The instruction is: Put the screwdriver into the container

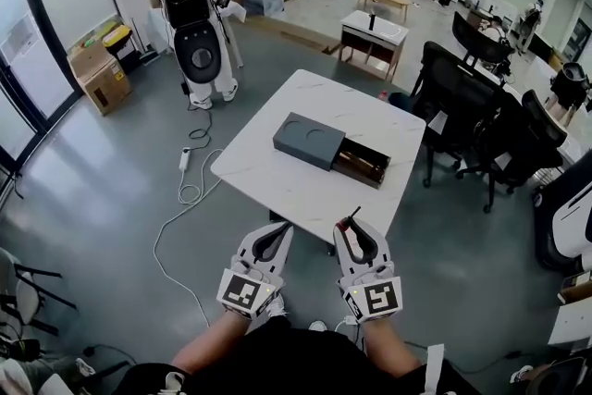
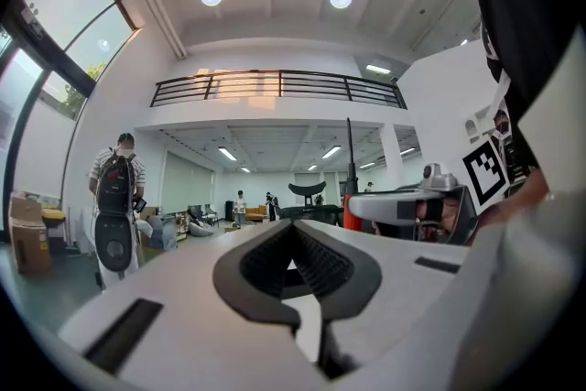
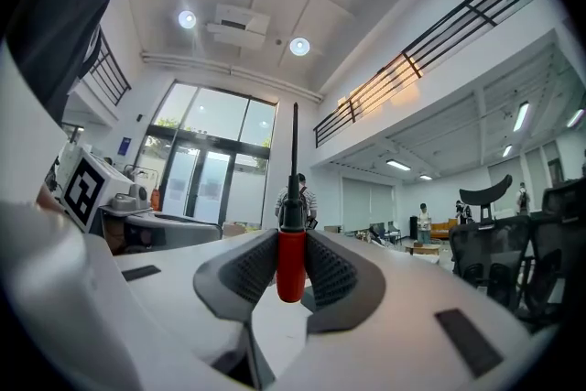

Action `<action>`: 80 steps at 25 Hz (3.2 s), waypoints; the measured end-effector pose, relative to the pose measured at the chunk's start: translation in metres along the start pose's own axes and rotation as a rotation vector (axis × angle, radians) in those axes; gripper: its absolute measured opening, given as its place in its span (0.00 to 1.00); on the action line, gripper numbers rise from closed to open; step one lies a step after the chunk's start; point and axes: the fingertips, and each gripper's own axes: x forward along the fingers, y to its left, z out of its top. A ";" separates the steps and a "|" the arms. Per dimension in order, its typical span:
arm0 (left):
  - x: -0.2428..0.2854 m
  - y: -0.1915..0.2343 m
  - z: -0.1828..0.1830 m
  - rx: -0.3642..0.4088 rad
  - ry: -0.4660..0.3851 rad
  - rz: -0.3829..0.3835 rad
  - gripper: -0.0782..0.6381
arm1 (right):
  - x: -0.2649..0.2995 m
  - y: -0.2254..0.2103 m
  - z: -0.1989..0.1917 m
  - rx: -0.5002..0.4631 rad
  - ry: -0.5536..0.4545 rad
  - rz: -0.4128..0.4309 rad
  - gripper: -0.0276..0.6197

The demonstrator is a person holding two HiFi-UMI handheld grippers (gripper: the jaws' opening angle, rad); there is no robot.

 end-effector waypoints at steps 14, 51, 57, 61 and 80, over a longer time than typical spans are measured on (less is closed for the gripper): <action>0.011 0.083 -0.006 -0.017 0.001 -0.092 0.12 | 0.072 0.026 -0.010 -0.060 0.035 -0.084 0.21; 0.239 0.064 -0.014 0.031 0.018 -0.048 0.12 | 0.123 -0.197 -0.062 0.014 0.077 -0.111 0.21; 0.264 0.045 -0.026 0.034 0.046 -0.047 0.12 | 0.125 -0.228 -0.084 0.026 0.108 -0.087 0.21; 0.273 0.044 -0.029 0.046 0.062 -0.051 0.12 | 0.129 -0.240 -0.097 0.034 0.131 -0.094 0.21; 0.295 0.104 -0.060 -0.017 0.099 -0.096 0.12 | 0.165 -0.255 -0.208 -0.111 0.419 -0.113 0.21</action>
